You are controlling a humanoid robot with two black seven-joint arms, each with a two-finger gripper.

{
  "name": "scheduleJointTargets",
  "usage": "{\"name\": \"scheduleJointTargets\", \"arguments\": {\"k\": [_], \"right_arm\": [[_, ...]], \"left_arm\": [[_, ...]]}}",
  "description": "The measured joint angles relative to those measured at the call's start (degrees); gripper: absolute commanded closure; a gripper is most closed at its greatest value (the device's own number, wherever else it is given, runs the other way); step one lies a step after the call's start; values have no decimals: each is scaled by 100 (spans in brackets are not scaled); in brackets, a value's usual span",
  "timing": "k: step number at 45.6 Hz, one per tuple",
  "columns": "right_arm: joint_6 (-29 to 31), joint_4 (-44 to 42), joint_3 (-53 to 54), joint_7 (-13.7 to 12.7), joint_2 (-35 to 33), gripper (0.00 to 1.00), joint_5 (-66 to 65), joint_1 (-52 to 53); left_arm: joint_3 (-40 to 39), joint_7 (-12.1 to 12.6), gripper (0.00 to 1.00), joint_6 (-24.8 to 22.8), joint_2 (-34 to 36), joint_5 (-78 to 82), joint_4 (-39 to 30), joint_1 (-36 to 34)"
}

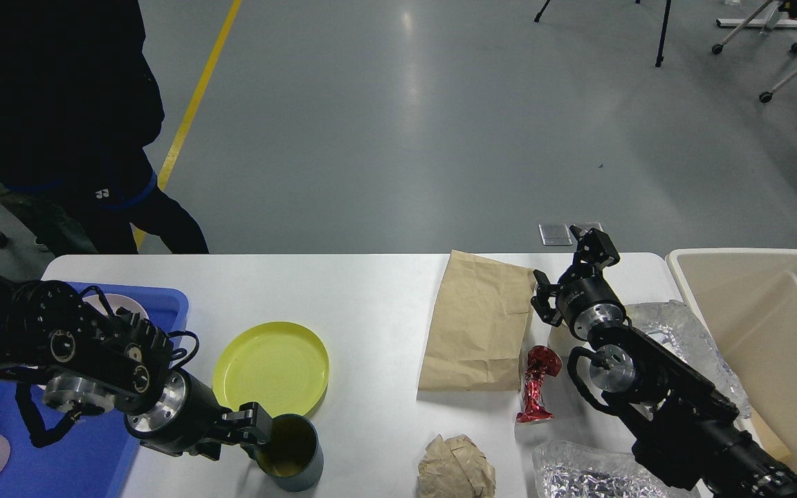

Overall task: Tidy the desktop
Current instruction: 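Grasp the dark teal cup rim with the left gripper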

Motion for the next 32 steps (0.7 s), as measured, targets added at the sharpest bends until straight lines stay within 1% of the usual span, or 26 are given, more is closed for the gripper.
{"name": "scheduleJointTargets", "arguments": {"k": [12, 26, 32], "right_arm": [[1, 0, 0, 0, 0, 0, 0, -1], [5, 0, 0, 0, 0, 0, 0, 0], [5, 0, 0, 0, 0, 0, 0, 0]], "left_arm": [[-84, -47, 30, 456, -111, -159, 33, 415], [-270, -112, 31, 701, -225, -670, 146, 692], [-283, -217, 31, 721, -266, -805, 219, 787]]}}
